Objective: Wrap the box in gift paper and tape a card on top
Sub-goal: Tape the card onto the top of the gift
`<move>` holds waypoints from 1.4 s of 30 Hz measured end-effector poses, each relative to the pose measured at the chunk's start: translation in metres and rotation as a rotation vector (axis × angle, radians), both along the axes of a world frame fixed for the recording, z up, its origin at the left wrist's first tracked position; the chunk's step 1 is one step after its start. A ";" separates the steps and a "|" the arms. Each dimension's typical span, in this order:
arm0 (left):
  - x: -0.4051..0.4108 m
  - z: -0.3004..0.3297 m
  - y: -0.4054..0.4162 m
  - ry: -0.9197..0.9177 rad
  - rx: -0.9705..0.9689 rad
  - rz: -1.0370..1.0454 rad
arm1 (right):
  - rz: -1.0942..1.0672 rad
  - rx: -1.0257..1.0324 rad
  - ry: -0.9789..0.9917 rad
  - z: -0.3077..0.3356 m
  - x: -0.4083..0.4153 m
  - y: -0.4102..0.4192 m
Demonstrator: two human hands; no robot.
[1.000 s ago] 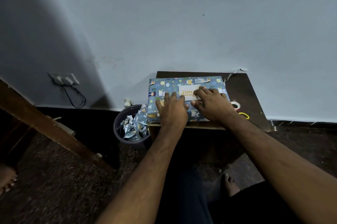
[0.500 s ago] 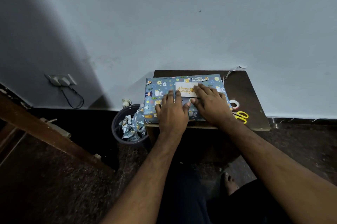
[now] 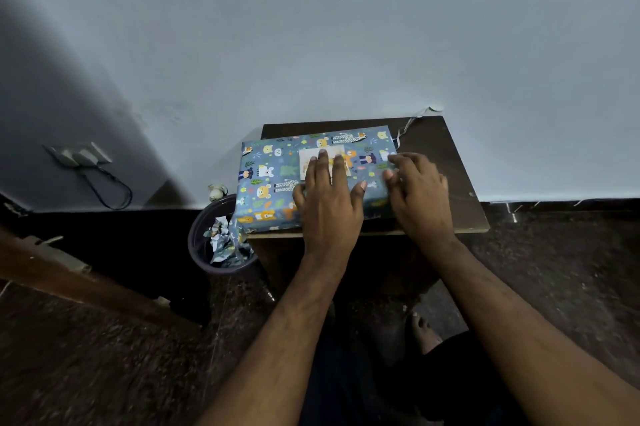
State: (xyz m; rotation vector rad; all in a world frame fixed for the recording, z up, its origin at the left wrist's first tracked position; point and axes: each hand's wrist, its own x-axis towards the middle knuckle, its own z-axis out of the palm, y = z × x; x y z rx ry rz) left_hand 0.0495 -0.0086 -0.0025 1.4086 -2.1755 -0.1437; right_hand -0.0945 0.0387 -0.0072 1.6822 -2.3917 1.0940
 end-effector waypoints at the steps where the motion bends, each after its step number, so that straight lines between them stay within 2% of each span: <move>1: -0.004 0.001 0.002 0.010 -0.016 -0.008 | -0.043 -0.034 -0.039 -0.001 -0.003 0.002; 6: -0.042 -0.014 0.014 0.024 -0.105 -0.099 | -0.199 -0.072 -0.144 -0.026 -0.036 0.020; 11: -0.058 -0.030 0.024 0.039 -0.158 -0.118 | -0.138 0.142 -0.250 -0.035 -0.057 0.013; 16: -0.065 -0.022 0.011 0.153 -0.112 -0.092 | -0.180 0.291 -0.176 -0.042 -0.061 -0.008; 19: -0.064 -0.021 0.005 0.211 -0.106 -0.095 | -0.221 0.292 -0.095 -0.046 -0.060 -0.014; 22: -0.064 -0.020 0.005 0.236 -0.091 -0.113 | -0.217 0.264 -0.101 -0.047 -0.061 -0.015; 26: -0.062 -0.015 0.009 0.336 -0.063 -0.211 | -0.219 0.061 -0.184 -0.039 -0.061 -0.012; 29: -0.061 -0.005 0.013 0.530 0.035 -0.302 | -0.145 -0.123 -0.366 -0.019 -0.053 -0.005; 33: -0.060 0.003 0.020 0.683 0.198 -0.309 | -0.066 -0.314 -0.651 0.004 -0.010 0.022; 36: -0.056 0.003 0.022 0.843 0.545 -0.377 | -0.012 -0.361 -0.845 0.009 0.016 0.041; 39: -0.055 0.009 0.027 1.049 0.847 -0.429 | 0.035 -0.362 -0.895 0.013 0.014 0.046; 42: -0.049 0.013 0.022 1.153 0.888 -0.434 | 0.182 -0.301 -0.905 0.020 0.001 0.042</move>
